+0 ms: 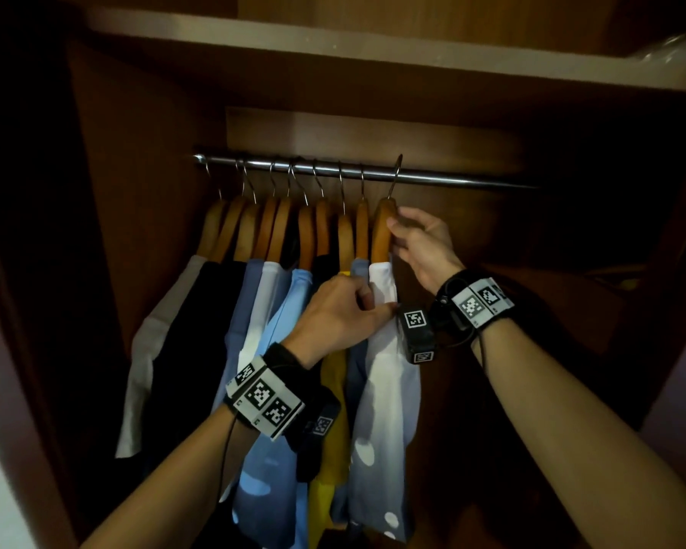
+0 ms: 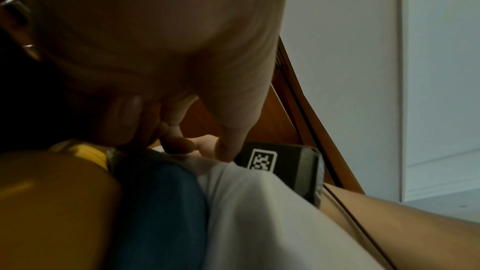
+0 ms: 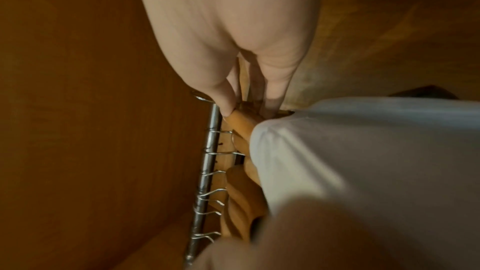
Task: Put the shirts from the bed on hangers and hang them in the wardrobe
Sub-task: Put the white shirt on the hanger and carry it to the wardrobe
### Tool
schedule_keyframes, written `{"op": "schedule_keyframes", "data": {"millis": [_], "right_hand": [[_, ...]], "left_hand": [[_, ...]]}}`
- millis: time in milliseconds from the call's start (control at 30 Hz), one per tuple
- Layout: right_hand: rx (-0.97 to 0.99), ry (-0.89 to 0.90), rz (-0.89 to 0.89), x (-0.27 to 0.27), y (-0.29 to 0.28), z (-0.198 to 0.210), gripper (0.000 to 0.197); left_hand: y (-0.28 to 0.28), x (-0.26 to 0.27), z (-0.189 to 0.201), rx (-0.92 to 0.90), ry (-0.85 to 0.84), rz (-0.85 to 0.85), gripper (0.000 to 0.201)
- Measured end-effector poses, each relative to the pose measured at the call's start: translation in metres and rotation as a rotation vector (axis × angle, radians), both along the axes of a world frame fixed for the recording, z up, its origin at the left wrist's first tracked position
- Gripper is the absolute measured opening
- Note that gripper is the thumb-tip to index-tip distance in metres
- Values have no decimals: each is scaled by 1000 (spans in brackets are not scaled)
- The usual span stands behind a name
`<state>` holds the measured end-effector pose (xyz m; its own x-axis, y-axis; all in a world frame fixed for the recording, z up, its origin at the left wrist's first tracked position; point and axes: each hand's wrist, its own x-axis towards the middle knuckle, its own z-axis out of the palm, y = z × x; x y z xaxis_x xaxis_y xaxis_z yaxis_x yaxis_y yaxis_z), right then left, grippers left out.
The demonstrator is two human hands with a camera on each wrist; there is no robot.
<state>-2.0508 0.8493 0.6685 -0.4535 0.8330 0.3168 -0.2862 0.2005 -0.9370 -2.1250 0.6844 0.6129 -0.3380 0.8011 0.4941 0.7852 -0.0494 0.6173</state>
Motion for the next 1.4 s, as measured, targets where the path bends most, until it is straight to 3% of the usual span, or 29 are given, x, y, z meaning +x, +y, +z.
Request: {"op": "schedule_keyframes", "data": {"millis": [133,533,933,1033,1133,1200,1300,1400], "right_hand": [[-37,-37,20,-6,11,1,44],[-45,-47,134,1,18,-7,37],[36,-188,71,5,10,-3,41],[140,-179,-72,23,-4,-5,33],[411,161,-362,63,-25,-13,29],[600,301,-453,98,-42,-18,28],[691,261,-565,157,-66,-31,28],[782,135,-734,214,-85,-51,25]], "left_hand": [[-1,0,-1,7,5,13,41],[-2,4,-4,33,58,53,30],[-2,9,-8,34,96,101,30],[-12,24,-15,138,126,77,21],[-28,49,-15,276,104,-59,12],[-36,68,-10,297,45,-179,9],[-29,99,-17,195,-114,-346,8],[-7,141,-41,71,-201,-511,30]]}}
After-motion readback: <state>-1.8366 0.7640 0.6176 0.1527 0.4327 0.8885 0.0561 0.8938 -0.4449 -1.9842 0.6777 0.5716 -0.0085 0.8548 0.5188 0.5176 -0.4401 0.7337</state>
